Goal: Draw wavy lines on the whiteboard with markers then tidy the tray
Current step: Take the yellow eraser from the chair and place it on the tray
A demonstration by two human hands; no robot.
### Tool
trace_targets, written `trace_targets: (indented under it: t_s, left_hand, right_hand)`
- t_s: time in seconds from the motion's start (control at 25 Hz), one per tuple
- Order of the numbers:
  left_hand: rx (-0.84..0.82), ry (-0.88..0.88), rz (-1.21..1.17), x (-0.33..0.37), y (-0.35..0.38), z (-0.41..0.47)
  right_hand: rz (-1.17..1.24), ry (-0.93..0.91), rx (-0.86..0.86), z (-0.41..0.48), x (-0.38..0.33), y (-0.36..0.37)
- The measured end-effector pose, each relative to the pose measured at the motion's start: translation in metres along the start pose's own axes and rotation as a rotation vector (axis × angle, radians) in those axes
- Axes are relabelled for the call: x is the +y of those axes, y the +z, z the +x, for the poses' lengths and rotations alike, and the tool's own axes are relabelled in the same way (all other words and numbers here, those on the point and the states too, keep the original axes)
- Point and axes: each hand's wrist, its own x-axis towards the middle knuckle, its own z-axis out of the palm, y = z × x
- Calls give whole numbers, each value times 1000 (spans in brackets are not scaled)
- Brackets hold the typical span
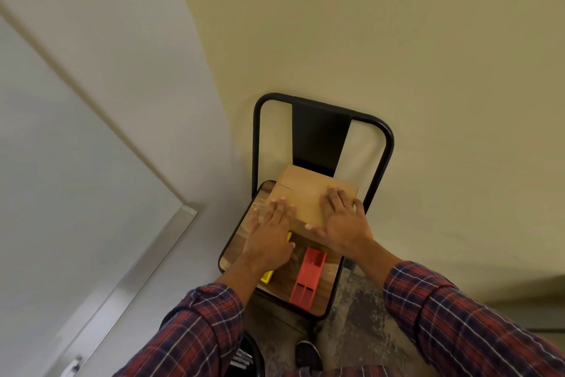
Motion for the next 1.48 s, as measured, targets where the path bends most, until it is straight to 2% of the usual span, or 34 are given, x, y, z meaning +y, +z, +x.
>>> trace_targets:
  t_s: [0.2,0.32,0.52,0.72,0.92,1.2,1.36,1.48]
  left_hand:
    - [175,-22,25,-16,6,-15]
    - [228,-94,-57,-27,17,-26]
    - [227,-173,-188,-29,31,-43]
    - [124,-232,-254,-28,56,-47]
    - [72,-322,-345,-16,72,-47]
    - [113,-402,-455,-10,78,-50]
    - [215,-409,-526,-18,71,-61]
    - [274,-384,-560,-26,63,-79]
  right_hand:
    - [18,7,84,-6,-2,-2]
    - [44,8,109,-10,-3,-3]
    - [25,11,139,-17,-8,-3]
    - [8,3,228,-27,-15,-3]
    - [-21,-38,244,-36,-15,-4]
    - [5,-183,240,-43,-23,5]
    - [43,-375,237,-36,-44,7]
    - [35,-534,125,-22,-70,10]
